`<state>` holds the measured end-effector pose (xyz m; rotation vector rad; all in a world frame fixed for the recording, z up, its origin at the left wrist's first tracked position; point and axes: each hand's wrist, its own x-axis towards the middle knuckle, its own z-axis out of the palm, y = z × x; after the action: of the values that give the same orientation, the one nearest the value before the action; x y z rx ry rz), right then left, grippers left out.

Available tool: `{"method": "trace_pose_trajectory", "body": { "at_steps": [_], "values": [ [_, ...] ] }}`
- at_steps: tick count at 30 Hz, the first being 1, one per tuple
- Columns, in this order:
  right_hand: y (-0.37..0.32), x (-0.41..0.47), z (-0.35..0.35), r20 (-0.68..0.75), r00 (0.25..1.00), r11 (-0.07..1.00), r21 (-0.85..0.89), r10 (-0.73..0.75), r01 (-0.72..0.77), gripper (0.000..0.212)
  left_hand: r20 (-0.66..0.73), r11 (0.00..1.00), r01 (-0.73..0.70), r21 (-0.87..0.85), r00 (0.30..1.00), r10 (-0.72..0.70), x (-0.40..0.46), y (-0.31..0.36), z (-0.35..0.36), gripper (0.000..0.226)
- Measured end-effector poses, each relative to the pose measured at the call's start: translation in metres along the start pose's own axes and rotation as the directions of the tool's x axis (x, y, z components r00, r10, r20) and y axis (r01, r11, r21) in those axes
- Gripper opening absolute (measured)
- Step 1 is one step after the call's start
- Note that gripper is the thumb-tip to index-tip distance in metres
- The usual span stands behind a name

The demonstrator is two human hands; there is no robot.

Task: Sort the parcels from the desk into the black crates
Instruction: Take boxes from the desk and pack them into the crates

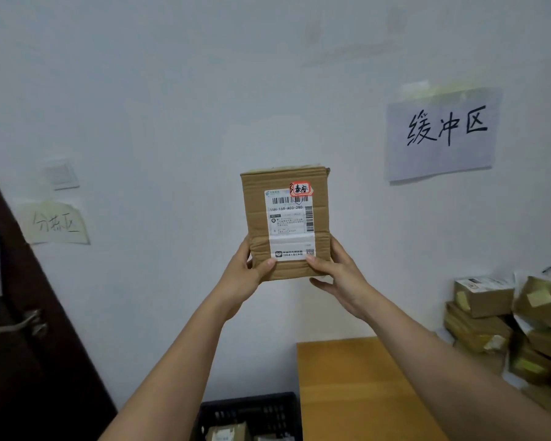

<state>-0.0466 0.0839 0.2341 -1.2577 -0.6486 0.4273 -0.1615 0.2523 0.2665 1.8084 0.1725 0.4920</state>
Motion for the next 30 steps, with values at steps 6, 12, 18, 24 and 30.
{"method": "trace_pose_trajectory", "body": {
  "at_steps": [6,12,18,24,30],
  "values": [
    [0.02,0.044,0.024,0.048,0.998,0.999,0.011,0.029,-0.03,0.062,-0.058,0.999,0.038,0.0,0.998,-0.038,0.026,-0.018,-0.034,0.054],
    [0.067,0.076,0.044,0.1,0.987,0.992,-0.005,0.124,-0.124,0.064,-0.132,0.99,0.136,-0.028,0.982,-0.139,0.032,-0.07,-0.061,0.054],
    [0.133,0.09,0.085,0.096,0.952,0.957,-0.054,0.289,-0.285,0.065,-0.141,0.962,0.274,-0.017,0.951,-0.273,0.028,-0.138,-0.106,0.052],
    [0.216,0.085,0.129,0.03,0.865,0.849,-0.208,0.501,-0.485,0.052,-0.073,0.866,0.501,-0.014,0.863,-0.5,0.011,-0.226,-0.146,0.042],
    [0.3,0.059,0.167,-0.042,0.697,0.669,-0.242,0.716,-0.702,0.03,0.018,0.713,0.698,0.061,0.714,-0.7,-0.015,-0.316,-0.167,0.026]
  ]
}}
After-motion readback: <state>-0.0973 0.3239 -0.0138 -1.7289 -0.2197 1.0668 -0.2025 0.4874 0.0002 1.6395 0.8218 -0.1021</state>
